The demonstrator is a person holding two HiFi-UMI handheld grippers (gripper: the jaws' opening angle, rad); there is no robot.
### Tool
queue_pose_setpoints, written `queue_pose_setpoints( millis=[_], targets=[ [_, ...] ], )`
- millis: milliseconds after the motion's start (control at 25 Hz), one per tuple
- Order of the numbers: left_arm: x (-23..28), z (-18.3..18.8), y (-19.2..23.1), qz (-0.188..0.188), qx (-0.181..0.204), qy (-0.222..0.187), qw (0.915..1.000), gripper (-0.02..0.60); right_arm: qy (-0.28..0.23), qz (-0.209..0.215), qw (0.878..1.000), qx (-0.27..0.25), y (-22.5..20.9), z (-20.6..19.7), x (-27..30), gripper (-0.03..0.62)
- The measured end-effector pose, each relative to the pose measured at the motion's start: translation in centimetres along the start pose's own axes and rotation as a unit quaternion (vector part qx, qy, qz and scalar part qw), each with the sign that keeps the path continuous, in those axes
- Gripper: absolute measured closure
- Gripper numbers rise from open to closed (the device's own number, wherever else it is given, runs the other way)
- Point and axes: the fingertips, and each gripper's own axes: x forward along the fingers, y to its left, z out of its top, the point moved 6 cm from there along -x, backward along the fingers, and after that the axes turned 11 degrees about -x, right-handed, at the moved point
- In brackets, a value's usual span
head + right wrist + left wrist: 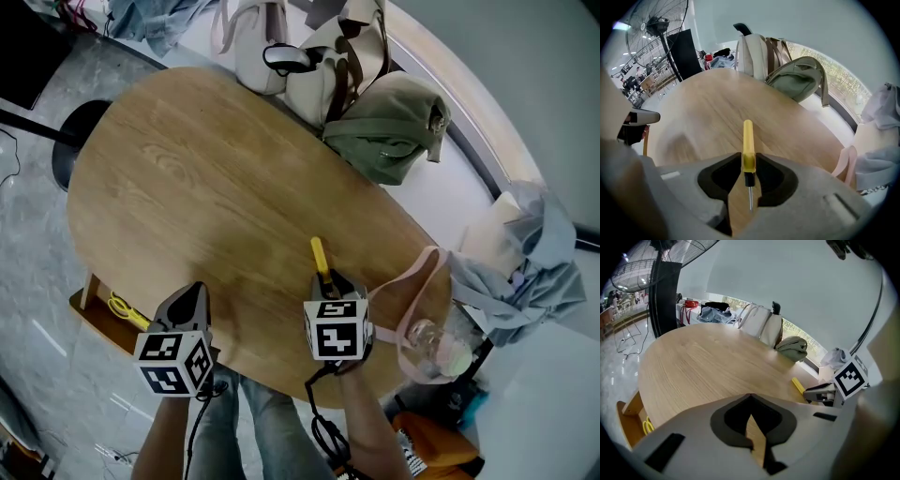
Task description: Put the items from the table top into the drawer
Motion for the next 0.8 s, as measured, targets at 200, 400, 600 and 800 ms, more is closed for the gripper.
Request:
queue_pose_setpoints(
  millis=[200, 400, 600, 800],
  targets=[
    [0.3, 0.0, 0.3, 0.001, -0.001, 0.003, 1.0000, 0.586, 0.005, 0.002, 1.000, -0.005, -0.1, 0.3, 0.7, 0.507],
    [0.5, 0.1, 0.4, 0.000, -0.002, 0.003, 1.0000, 0.586, 0.017, -0.007, 1.000, -0.003, -0.5, -0.3, 1.1, 0.507],
    [0.6, 0.2, 0.6, -0.001, -0.004, 0.003, 1.0000, 0.586, 0.021, -0.011, 1.000, 0.002, -0.5, -0.3, 1.2, 0.507],
    [0.4, 0.5, 1.0, -0.001, -0.008, -0.001, 1.0000, 0.586, 0.026, 0.000, 0.999, 0.030, -0.7, -0.4, 1.3, 0.507]
  ],
)
